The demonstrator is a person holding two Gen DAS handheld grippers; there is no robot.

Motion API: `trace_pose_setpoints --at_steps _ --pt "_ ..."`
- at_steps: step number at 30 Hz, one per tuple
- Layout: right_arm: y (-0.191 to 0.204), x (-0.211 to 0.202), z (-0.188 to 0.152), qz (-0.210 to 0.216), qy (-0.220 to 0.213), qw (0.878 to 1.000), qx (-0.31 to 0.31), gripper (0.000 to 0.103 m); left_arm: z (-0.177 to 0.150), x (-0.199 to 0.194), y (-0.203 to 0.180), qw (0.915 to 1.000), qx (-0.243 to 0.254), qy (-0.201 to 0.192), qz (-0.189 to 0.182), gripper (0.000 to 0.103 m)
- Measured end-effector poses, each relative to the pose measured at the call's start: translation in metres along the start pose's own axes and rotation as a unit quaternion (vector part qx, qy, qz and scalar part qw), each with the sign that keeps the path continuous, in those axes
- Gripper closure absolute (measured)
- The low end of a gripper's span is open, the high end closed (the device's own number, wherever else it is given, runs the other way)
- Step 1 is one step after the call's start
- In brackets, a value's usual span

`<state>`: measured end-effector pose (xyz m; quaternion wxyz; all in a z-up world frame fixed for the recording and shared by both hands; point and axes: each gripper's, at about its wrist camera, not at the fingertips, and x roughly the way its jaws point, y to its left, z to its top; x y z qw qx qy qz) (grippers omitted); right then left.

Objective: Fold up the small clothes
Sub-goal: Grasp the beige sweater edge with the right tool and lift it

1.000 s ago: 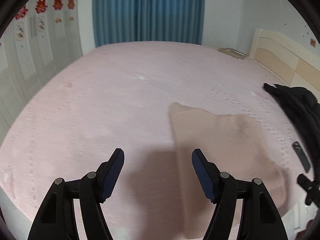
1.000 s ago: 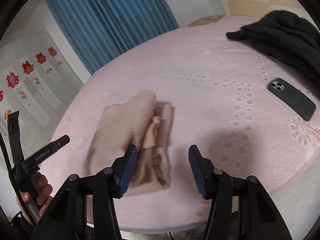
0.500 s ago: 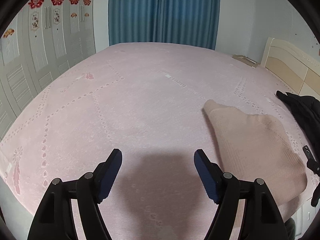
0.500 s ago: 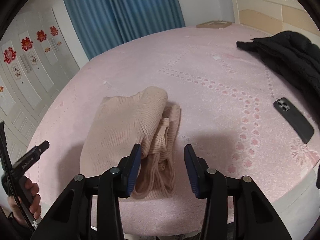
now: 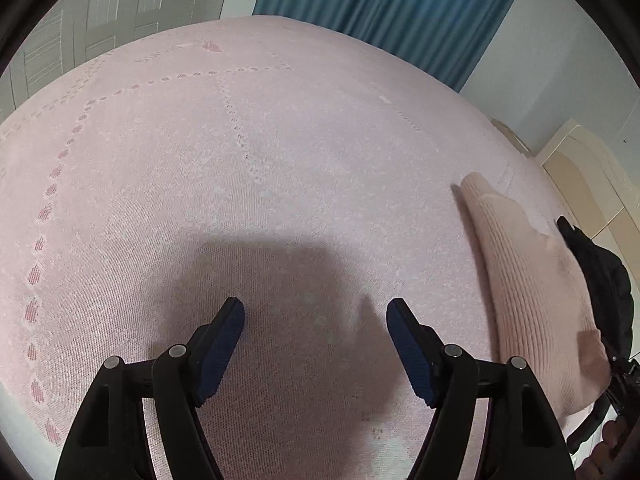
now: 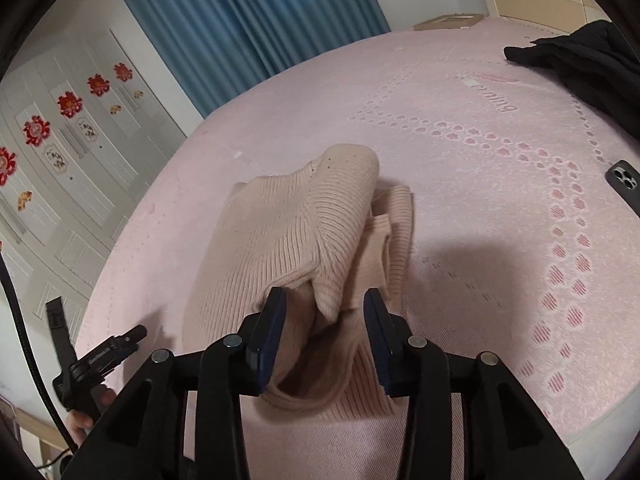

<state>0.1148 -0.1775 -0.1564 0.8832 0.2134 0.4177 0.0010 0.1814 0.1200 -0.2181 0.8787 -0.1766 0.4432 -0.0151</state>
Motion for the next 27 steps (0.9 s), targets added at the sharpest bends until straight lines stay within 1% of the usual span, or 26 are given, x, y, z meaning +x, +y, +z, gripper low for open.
trace_pose_setpoints --at_steps 2,4,5,7,9,11,12,13,14,15,16,17,18,20,21,22,23,24,25,27 --pt "0.002 0.001 0.002 0.005 -0.004 1.0 -0.001 0.063 0.001 0.0 -0.004 0.9999 0.003 0.003 -0.01 0.032" --pt "0.006 -0.006 0.002 -0.002 -0.021 1.0 -0.013 0.063 0.002 -0.001 -0.006 0.9999 0.005 0.003 -0.014 0.032" --pt "0.007 -0.013 0.001 -0.002 -0.037 0.999 -0.021 0.063 0.002 0.0 -0.008 0.9998 0.006 0.002 -0.016 0.032" --pt "0.008 -0.023 0.003 0.009 -0.056 0.998 -0.031 0.063 0.001 -0.002 -0.01 0.9997 0.007 0.001 -0.025 0.032" --pt "0.011 -0.023 0.005 0.018 -0.053 0.998 -0.04 0.06 -0.001 -0.001 -0.016 0.9994 0.008 0.003 -0.034 0.032" --pt "0.015 -0.013 0.008 0.009 -0.037 0.998 -0.049 0.058 -0.002 -0.002 -0.023 0.9989 0.01 0.006 -0.045 0.032" --pt "0.017 -0.004 0.008 0.0 -0.026 0.998 -0.053 0.058 -0.003 -0.003 -0.027 0.9986 0.012 0.007 -0.05 0.032" --pt "0.018 0.008 0.007 -0.026 -0.011 0.998 -0.058 0.058 -0.005 -0.004 -0.031 0.9983 0.015 0.009 -0.056 0.032" --pt "0.017 0.017 0.006 -0.053 -0.004 0.997 -0.054 0.068 -0.007 -0.006 -0.036 0.9977 0.02 0.01 -0.064 0.032" --pt "0.014 0.027 0.004 -0.071 -0.002 0.997 -0.042 0.076 -0.008 -0.007 -0.04 0.9972 0.025 0.012 -0.07 0.032" --pt "0.012 0.032 0.001 -0.063 0.002 0.997 -0.038 0.088 -0.01 -0.009 -0.044 0.9966 0.03 0.012 -0.075 0.032" --pt "0.012 0.033 0.001 -0.059 0.0 0.997 -0.042 0.089 -0.012 -0.011 -0.048 0.996 0.038 0.013 -0.08 0.032" --pt "0.015 0.028 0.0 -0.054 -0.015 0.997 -0.057 0.09 -0.013 -0.012 -0.052 0.9955 0.046 0.014 -0.082 0.032" --pt "0.018 0.005 -0.002 -0.017 -0.059 0.995 -0.084 0.092 -0.018 -0.016 -0.059 0.9939 0.062 0.014 -0.09 0.032" --pt "0.016 -0.008 -0.003 0.007 -0.08 0.993 -0.083 0.092 -0.019 -0.018 -0.063 0.9931 0.07 0.014 -0.092 0.032" --pt "0.008 -0.021 -0.004 0.034 -0.1 0.992 -0.068 0.092 -0.021 -0.019 -0.066 0.9928 0.076 0.014 -0.092 0.032" --pt "0.002 -0.024 -0.006 0.036 -0.103 0.992 -0.058 0.092 -0.02 -0.019 -0.068 0.9924 0.082 0.014 -0.09 0.032" --pt "-0.003 -0.022 -0.008 0.023 -0.099 0.993 -0.054 0.092 -0.021 -0.02 -0.071 0.9921 0.088 0.014 -0.089 0.032" --pt "-0.01 -0.011 -0.012 -0.005 -0.078 0.996 -0.051 0.092 -0.021 -0.021 -0.074 0.9919 0.091 0.013 -0.087 0.032" --pt "-0.023 0.012 -0.018 -0.031 -0.027 0.999 -0.033 0.091 -0.021 -0.021 -0.082 0.9916 0.097 0.014 -0.084 0.032"
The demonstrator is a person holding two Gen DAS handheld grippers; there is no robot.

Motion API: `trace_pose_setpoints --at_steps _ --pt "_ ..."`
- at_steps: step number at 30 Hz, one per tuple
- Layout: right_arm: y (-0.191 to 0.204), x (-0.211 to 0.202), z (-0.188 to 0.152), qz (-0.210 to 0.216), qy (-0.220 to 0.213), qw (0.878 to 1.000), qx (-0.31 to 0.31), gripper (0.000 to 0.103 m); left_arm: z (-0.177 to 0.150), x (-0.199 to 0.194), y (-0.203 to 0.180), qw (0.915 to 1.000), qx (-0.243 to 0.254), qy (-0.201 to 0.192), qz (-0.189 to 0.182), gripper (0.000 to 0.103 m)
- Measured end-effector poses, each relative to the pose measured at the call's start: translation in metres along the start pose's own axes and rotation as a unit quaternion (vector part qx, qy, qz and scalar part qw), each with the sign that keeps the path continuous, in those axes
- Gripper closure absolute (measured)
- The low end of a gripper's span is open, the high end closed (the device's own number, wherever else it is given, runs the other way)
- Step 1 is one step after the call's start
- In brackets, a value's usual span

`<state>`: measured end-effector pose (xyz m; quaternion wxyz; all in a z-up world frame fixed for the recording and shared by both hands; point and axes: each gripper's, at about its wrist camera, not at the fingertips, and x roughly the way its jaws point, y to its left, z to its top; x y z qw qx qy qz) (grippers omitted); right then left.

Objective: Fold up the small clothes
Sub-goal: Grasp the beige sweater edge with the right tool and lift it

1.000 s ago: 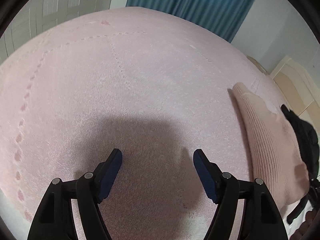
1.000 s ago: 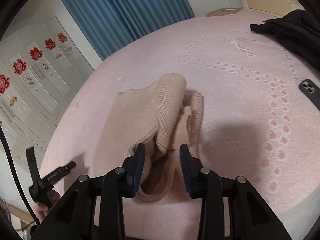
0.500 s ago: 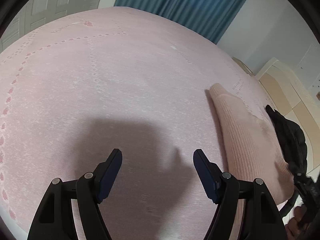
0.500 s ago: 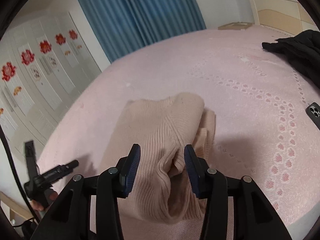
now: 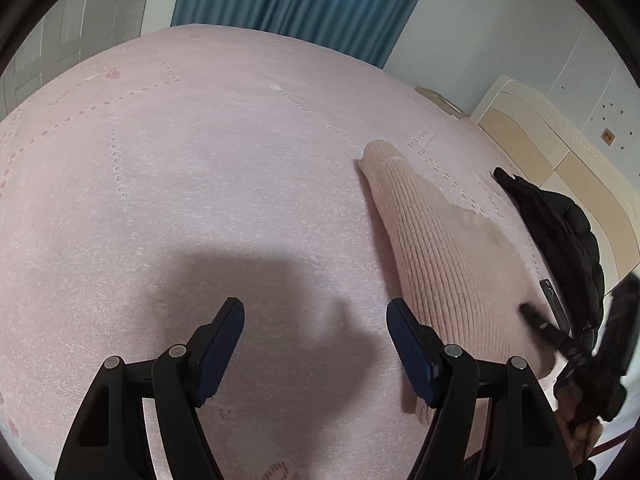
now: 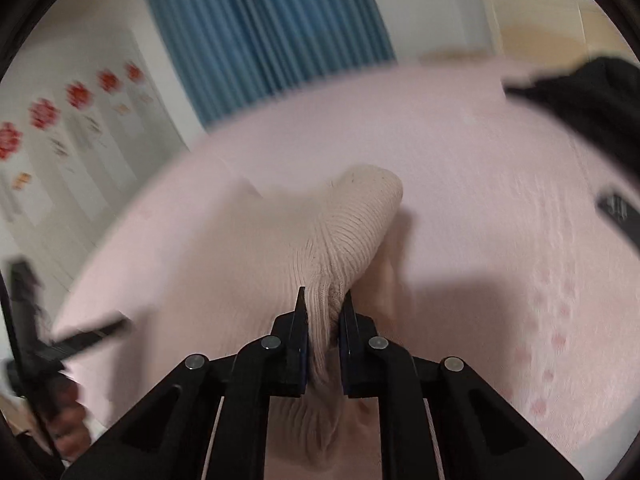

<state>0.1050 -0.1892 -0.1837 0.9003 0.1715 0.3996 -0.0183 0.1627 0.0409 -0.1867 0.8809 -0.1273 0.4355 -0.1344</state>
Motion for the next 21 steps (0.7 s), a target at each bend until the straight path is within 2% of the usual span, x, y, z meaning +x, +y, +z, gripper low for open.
trace_pose_setpoints --at_steps 1,3,5,9,11,15,19,21 --pt "-0.006 0.008 -0.004 0.0 0.017 1.0 0.016 0.089 0.001 0.001 -0.001 1.0 0.001 0.001 0.001 0.032" --pt "-0.013 0.005 -0.006 0.01 0.01 0.999 0.046 0.08 0.003 0.003 -0.004 1.0 0.003 0.003 0.002 0.032" --pt "-0.018 0.0 -0.001 0.013 -0.003 0.998 0.066 0.054 0.003 0.004 -0.007 1.0 0.006 0.004 0.005 0.032" --pt "-0.027 0.011 0.015 0.018 0.015 0.997 0.076 0.043 0.003 0.004 -0.006 1.0 0.004 0.002 0.002 0.032" --pt "-0.034 0.025 0.023 0.039 0.032 0.995 0.084 0.037 0.004 0.004 -0.004 1.0 0.0 0.0 -0.003 0.032" --pt "-0.047 0.057 0.028 0.088 0.072 0.986 0.123 0.032 0.01 0.006 0.001 0.9999 -0.007 -0.004 -0.014 0.032" --pt "-0.052 0.077 0.035 0.122 0.083 0.979 0.14 0.031 0.014 0.01 0.007 0.9999 -0.005 -0.003 -0.012 0.032" --pt "-0.05 0.083 0.036 0.136 0.097 0.976 0.142 0.04 0.015 0.012 0.011 0.9999 -0.008 -0.003 -0.014 0.032"
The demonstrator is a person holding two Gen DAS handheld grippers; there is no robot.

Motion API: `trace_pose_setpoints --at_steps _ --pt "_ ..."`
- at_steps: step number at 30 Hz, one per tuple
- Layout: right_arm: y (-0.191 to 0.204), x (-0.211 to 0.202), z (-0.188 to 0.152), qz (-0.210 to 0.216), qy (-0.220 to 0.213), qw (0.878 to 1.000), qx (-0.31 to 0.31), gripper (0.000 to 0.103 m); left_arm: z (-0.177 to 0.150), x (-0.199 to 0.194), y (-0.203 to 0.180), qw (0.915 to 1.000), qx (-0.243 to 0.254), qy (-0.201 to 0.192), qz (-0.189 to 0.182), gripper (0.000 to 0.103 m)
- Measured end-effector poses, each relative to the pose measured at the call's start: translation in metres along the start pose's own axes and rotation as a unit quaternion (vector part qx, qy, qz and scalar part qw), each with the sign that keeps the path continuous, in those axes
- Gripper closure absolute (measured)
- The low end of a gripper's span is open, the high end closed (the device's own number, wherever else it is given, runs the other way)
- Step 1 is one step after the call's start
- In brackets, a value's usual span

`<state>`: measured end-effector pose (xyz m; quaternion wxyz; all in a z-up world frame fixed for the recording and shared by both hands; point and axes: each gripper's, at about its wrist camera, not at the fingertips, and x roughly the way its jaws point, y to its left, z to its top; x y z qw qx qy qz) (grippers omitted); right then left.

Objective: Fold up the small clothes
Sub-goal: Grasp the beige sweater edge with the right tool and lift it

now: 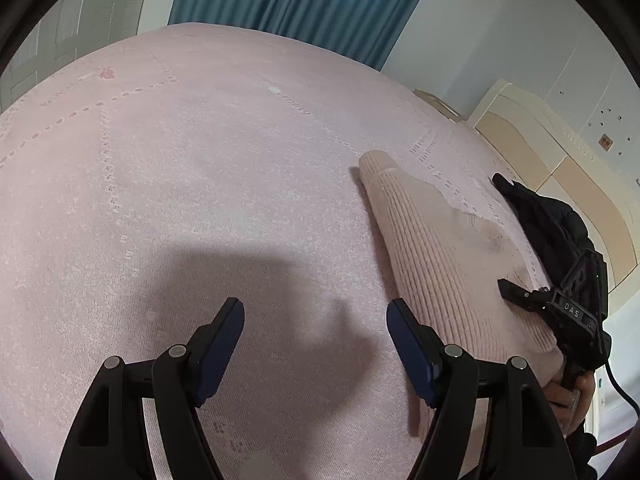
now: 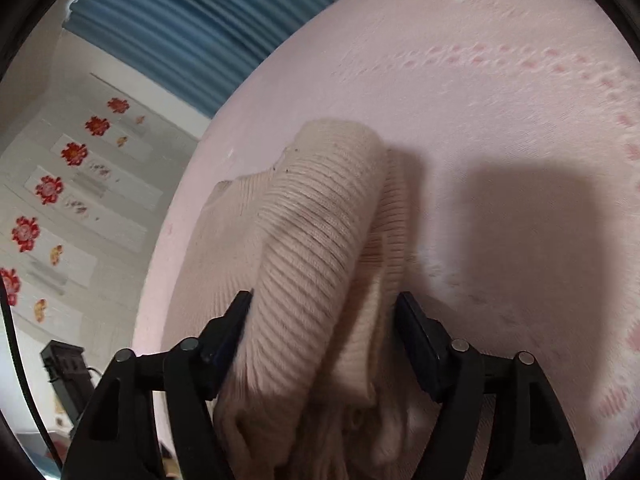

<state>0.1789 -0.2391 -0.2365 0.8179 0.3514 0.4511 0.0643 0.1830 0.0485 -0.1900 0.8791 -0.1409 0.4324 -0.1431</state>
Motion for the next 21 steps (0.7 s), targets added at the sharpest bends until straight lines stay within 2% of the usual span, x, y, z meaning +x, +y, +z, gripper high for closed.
trace_pose_setpoints --at_steps 5,8,10,14,16,19,21 --pt "0.006 0.009 0.011 0.022 0.024 0.999 0.003 0.063 0.004 0.001 0.006 0.9998 -0.017 0.0 -0.007 0.032" --pt "0.017 -0.009 0.016 0.054 0.003 0.998 0.016 0.069 0.006 -0.005 0.009 0.9997 -0.021 -0.005 -0.007 0.032" --pt "0.04 -0.03 0.018 0.052 -0.025 0.998 -0.011 0.07 0.008 -0.011 0.014 0.9997 -0.021 -0.011 0.0 0.032" --pt "0.091 -0.071 0.02 0.008 -0.077 0.994 -0.078 0.071 0.011 -0.025 0.028 0.9994 -0.019 -0.029 0.005 0.032" --pt "0.115 -0.088 0.025 -0.045 -0.092 0.99 -0.101 0.071 0.011 -0.028 0.033 0.9992 -0.016 -0.036 0.001 0.032" --pt "0.146 -0.09 0.03 -0.117 -0.108 0.977 -0.139 0.071 0.011 -0.03 0.04 0.999 -0.016 -0.04 -0.008 0.032" --pt "0.165 -0.079 0.037 -0.141 -0.106 0.974 -0.145 0.071 0.011 -0.031 0.046 0.9988 -0.018 -0.043 -0.013 0.032"
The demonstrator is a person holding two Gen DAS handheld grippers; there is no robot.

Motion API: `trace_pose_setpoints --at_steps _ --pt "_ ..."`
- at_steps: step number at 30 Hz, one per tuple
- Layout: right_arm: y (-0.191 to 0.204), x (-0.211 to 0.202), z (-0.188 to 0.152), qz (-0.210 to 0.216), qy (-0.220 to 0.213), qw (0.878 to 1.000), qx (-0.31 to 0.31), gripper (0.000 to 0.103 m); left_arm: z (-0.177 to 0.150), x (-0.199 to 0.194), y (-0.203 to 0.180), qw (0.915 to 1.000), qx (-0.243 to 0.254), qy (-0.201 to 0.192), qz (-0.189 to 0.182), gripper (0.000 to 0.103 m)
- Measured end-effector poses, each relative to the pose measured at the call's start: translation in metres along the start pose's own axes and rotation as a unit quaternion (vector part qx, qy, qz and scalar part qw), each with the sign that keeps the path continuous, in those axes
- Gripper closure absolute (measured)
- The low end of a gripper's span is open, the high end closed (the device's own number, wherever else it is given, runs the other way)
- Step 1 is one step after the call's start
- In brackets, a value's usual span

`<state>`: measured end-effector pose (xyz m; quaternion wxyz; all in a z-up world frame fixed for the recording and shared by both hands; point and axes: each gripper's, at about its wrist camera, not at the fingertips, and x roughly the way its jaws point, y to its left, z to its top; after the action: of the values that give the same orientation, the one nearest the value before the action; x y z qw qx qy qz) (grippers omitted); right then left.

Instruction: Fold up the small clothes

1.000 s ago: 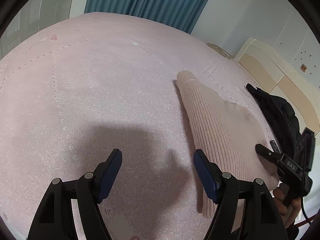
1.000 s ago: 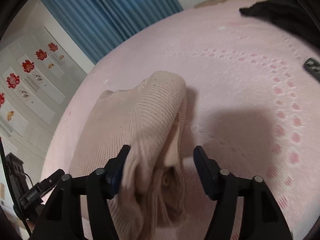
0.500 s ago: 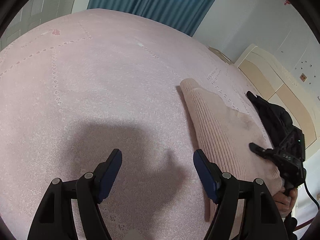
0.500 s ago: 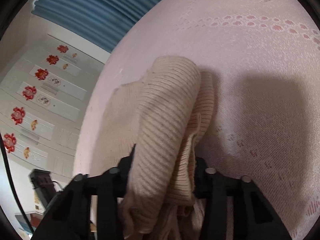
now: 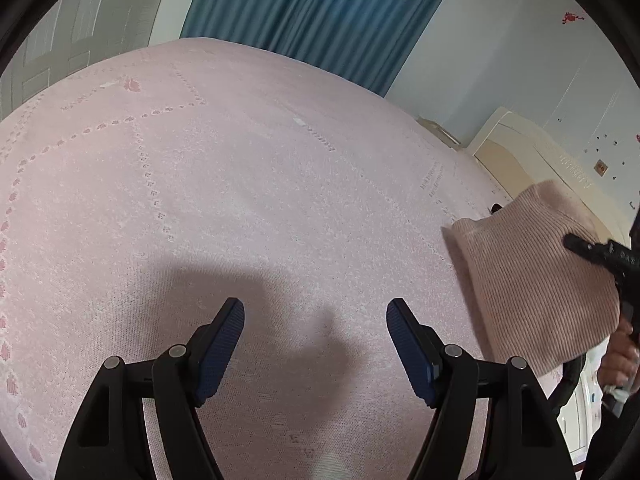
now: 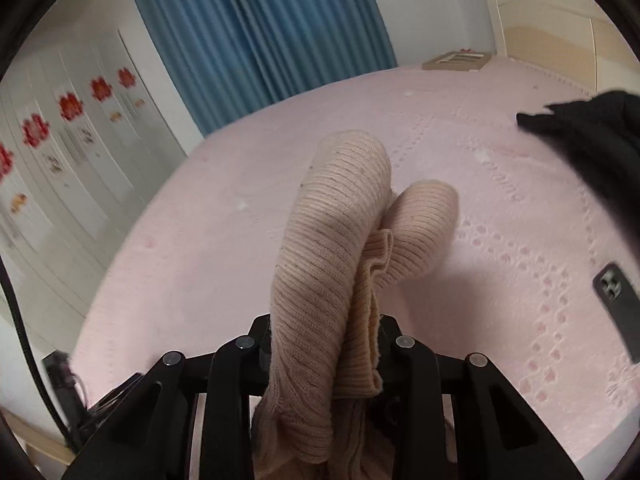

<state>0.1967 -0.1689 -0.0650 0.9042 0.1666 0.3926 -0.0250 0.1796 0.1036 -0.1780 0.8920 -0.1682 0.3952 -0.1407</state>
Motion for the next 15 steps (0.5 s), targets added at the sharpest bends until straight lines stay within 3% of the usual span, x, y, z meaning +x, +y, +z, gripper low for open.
trace_pose_setpoints --at_steps 2,4,7,9,11,13,15 --pt "0.014 0.009 0.008 -0.012 0.0 1.0 0.006 0.072 0.001 -0.001 0.006 1.0 0.0 -0.002 0.0 0.032" --pt "0.03 0.024 0.017 0.013 0.006 1.0 0.014 0.072 0.001 -0.001 0.011 1.0 -0.004 -0.002 -0.003 0.032" --pt "0.049 0.047 0.022 0.122 0.005 0.991 0.049 0.072 0.002 -0.001 0.023 0.9997 -0.009 0.005 -0.021 0.032" --pt "0.054 0.067 0.025 0.195 0.001 0.977 0.088 0.072 0.002 0.001 0.029 0.9998 -0.003 0.002 -0.017 0.032" --pt "0.049 0.091 0.024 0.236 0.009 0.963 0.13 0.072 0.003 0.005 0.033 0.9999 0.003 0.006 -0.012 0.032" --pt "0.043 0.123 0.018 0.227 0.029 0.962 0.149 0.071 0.003 0.011 0.036 0.9999 0.008 0.014 -0.006 0.032" --pt "0.038 0.156 0.005 0.161 0.054 0.978 0.124 0.069 0.004 0.018 0.036 0.9997 0.016 0.019 0.0 0.032"
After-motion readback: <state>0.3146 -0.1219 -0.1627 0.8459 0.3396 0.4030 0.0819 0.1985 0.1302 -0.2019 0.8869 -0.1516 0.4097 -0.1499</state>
